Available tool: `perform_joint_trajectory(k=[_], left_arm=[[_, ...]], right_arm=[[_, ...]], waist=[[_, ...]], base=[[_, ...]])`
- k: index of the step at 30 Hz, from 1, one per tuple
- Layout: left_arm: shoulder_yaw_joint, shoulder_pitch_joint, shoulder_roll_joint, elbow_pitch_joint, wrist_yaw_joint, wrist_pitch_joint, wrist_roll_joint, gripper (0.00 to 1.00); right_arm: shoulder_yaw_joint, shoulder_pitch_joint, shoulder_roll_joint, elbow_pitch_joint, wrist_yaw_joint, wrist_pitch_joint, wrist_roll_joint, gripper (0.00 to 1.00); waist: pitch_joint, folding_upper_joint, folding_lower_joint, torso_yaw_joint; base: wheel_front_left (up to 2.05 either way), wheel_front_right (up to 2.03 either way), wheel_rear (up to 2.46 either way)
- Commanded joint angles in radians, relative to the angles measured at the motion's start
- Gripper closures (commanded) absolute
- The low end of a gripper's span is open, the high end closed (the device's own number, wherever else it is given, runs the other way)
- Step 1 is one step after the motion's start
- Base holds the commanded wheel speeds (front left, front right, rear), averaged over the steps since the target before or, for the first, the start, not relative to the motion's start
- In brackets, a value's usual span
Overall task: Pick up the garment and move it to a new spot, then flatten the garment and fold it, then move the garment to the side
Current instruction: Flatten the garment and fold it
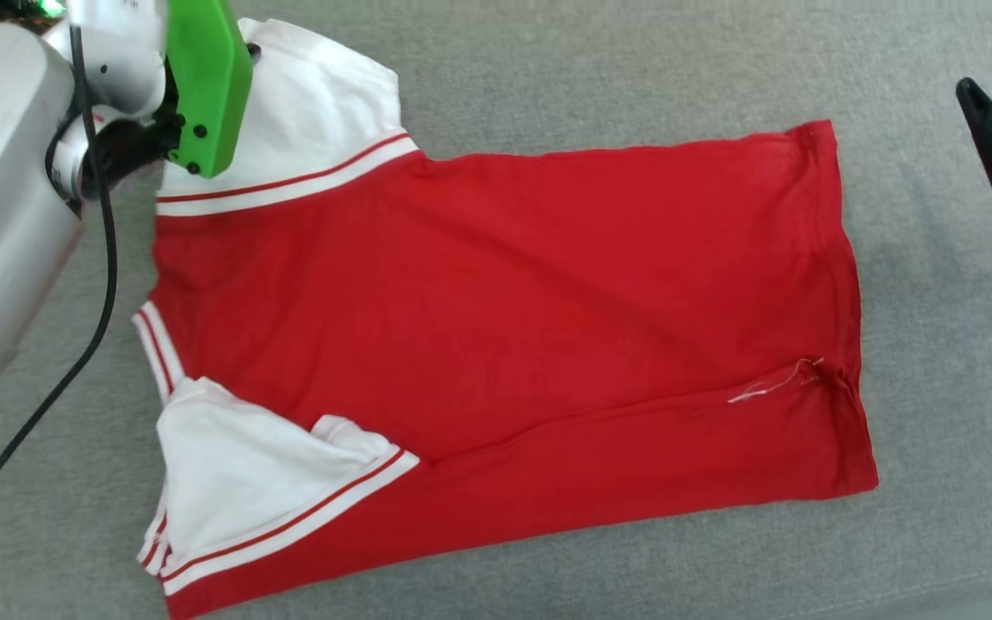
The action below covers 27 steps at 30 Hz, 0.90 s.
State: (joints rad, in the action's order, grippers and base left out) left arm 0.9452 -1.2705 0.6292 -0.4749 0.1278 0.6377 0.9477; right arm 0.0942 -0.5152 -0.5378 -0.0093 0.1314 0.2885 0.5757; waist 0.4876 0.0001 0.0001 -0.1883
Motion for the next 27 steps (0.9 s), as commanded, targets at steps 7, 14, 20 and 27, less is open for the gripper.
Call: perform_joint_trajectory(k=[7,14,20,27], left_arm=[[0.021,0.082,0.036,0.102,0.003,-0.109,-0.009,1.0],[0.031,0.121,0.039,0.192,-0.024,-0.154,-0.032,1.0],[0.034,0.116,0.03,0.234,-0.037,-0.169,-0.049,1.0],[0.035,0.109,0.023,0.236,-0.037,-0.186,-0.056,1.0]], right_arm=[[0.12,-0.112,-0.089,0.091,-0.001,0.316,0.16,0.0],[0.221,-0.199,-0.117,0.215,-0.001,0.494,0.184,0.0],[0.259,-0.264,-0.094,0.342,-0.001,0.499,0.153,0.0],[0.357,-0.277,-0.052,0.469,-0.001,0.485,0.136,0.0]], waist=[[-0.096,-0.0001,-0.0001,0.115],[-0.068,-0.0001,-0.0001,0.162],[-0.021,-0.0001,-0.0001,0.187],[0.008,-0.0001,-0.0001,0.195]], base=[[0.0,0.0,0.0],[0.0,0.0,0.0],[0.0,0.0,0.0],[0.0,0.0,0.0]])
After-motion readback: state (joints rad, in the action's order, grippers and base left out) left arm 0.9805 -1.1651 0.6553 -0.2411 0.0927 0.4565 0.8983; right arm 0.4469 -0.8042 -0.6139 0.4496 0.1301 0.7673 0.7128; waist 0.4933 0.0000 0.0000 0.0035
